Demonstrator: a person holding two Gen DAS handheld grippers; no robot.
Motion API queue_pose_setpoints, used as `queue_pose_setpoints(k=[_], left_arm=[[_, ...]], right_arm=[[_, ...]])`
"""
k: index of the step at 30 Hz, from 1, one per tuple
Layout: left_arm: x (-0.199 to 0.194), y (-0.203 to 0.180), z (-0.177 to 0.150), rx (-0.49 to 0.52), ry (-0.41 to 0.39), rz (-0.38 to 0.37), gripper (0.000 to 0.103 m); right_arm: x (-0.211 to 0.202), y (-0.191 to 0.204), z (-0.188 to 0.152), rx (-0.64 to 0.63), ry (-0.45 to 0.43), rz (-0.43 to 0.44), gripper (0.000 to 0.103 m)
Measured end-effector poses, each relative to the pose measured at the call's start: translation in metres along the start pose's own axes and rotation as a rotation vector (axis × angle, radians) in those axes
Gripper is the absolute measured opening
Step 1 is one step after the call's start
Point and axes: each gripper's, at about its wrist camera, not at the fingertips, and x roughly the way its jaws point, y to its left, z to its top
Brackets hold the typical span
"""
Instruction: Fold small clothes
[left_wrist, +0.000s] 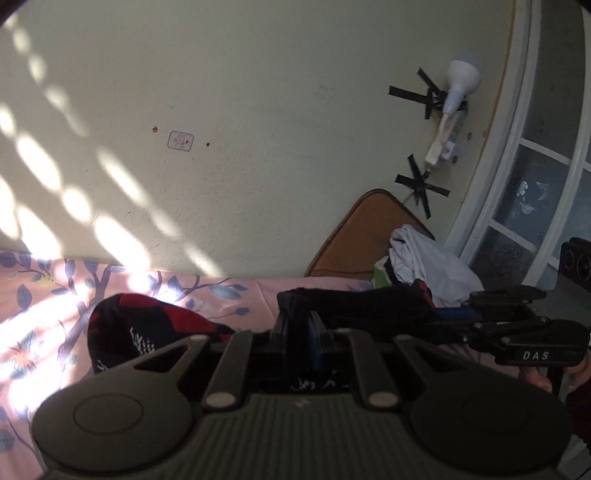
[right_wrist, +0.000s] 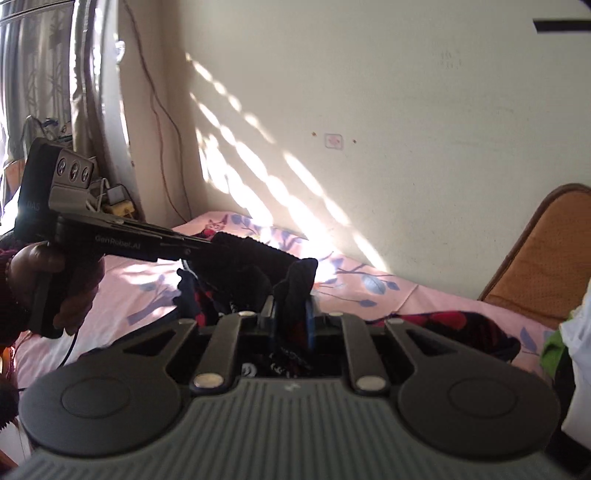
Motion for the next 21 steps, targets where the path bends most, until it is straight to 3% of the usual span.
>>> queue_pose_setpoints(k=[3, 6, 8, 11, 13, 16, 18, 21], left_arm=[[-0.038, -0.018, -0.041, -0.007, 0.000, -0.030, 0.011], [-0.051, -0.021, -0.083, -0.069, 0.059, -0.040, 0.012], [-0.053, -0.018, -0.112, -0.111, 0.108, -0.029, 0.014], [-0.065, -0.011, -0.136, -0.152, 0.119, -0.036, 0.017], [-0.083, -0.008, -0.139, -0.172, 0.090, -0.052, 0.020], [-0.114, -0.005, -0.134, -0.192, -0.006, -0.056, 0.036], [-0.131, -0.002, -0.126, -0.215, -0.080, -0.072, 0.041], [-0.136, 0.004, -0.107, -0.255, -0.147, -0.099, 0.042]], right_arm=[[-0.037, 0.046, -0.034, -0.063, -0.010, -0.029, 0.018], [-0.049, 0.079, -0.078, -0.127, 0.017, -0.080, 0.018], [-0.045, 0.090, -0.104, -0.120, 0.064, -0.097, 0.020], [-0.039, 0.097, -0.127, -0.056, 0.128, -0.081, 0.024], [-0.048, 0.099, -0.126, -0.037, 0.114, -0.064, 0.030], [-0.079, 0.090, -0.114, 0.065, 0.045, -0.013, 0.047], [-0.100, 0.080, -0.107, 0.140, -0.014, 0.000, 0.047], [-0.123, 0.064, -0.096, 0.214, -0.110, -0.059, 0.047]])
